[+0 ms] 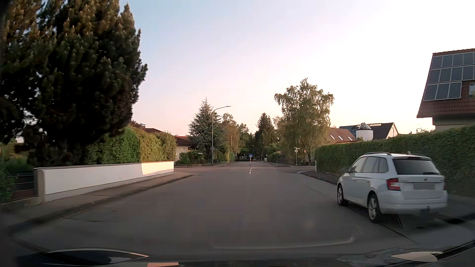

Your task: Follow the waypoints while adhering to traffic rules and regulations

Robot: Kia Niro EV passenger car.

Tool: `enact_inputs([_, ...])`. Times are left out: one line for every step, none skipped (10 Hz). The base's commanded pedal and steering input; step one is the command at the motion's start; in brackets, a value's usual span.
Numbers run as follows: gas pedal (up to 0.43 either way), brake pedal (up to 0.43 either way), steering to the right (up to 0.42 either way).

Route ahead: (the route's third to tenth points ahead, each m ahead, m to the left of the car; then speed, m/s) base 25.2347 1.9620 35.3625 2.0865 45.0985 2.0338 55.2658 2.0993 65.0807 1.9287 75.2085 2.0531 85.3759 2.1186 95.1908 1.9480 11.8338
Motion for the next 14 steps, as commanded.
enact_inputs([0.110,0.018,0.013])
enact_inputs([0.110,0.018,0.014])
enact_inputs([0.110,0.012,0.014])
enact_inputs([0.110,0.018,0.013])
enact_inputs([0.110,0.018,0.014])
enact_inputs([0.110,0.018,0.014])
enact_inputs([0.130,0.012,0.014])
enact_inputs([0.130,0.012,0.013])
enact_inputs([0.130,0.012,0.013])
enact_inputs([0.130,0.012,0.013])
enact_inputs([0.130,0.018,0.012])
enact_inputs([0.130,0.012,0.010])
enact_inputs([0.130,0.018,0.009])
enact_inputs([0.138,0.018,0.009])
